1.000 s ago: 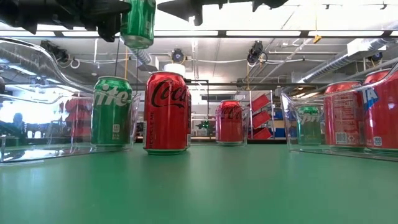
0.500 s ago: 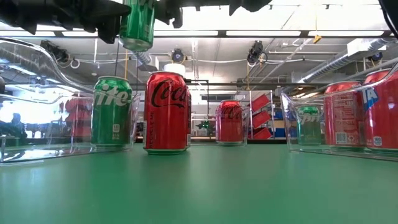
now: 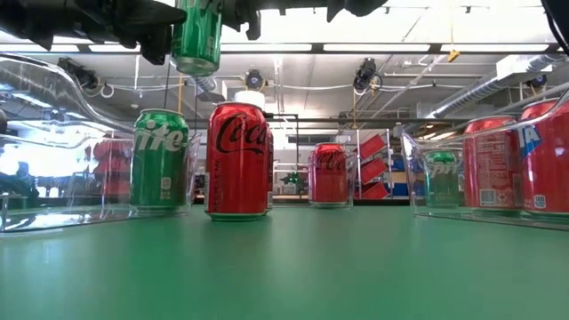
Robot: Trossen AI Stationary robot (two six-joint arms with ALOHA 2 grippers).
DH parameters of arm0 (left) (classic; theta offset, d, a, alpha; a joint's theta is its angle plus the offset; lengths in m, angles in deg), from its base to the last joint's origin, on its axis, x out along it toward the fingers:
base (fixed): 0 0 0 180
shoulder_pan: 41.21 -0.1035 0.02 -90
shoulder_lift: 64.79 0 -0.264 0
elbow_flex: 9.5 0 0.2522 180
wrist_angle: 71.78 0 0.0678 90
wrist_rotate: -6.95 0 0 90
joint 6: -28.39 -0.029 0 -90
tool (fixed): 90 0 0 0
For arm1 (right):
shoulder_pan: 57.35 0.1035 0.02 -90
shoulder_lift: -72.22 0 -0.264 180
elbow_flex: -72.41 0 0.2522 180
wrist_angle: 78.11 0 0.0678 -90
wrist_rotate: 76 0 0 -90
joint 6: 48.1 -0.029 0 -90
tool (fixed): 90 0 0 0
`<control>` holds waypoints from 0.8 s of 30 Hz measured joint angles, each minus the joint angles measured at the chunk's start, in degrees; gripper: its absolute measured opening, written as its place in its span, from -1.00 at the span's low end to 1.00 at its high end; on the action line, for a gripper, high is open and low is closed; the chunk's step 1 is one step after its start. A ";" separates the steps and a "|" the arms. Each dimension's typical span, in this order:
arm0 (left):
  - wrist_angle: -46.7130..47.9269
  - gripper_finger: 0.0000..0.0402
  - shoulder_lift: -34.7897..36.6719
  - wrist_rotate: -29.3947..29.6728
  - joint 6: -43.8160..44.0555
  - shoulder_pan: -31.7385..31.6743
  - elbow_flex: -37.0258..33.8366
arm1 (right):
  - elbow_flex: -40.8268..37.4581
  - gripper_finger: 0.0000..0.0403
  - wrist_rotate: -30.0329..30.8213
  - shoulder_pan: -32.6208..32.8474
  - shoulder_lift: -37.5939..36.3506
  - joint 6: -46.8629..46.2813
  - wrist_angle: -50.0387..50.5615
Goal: Sort soda cans
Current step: Put the green soda can into the middle left transparent bin
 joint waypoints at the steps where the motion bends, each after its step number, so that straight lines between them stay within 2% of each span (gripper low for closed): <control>1: -0.01 0.37 -0.08 -0.15 0.32 0.02 0.01 | 0.00 0.42 0.04 0.06 0.00 -0.02 0.05; 10: 0.15 0.51 -0.36 -1.40 -0.31 0.04 0.35 | -0.11 0.42 1.48 1.28 -1.91 0.48 1.58; 24: 8.39 0.53 3.23 -0.08 -1.41 0.02 0.11 | -0.15 0.42 6.05 4.82 -3.13 0.52 2.43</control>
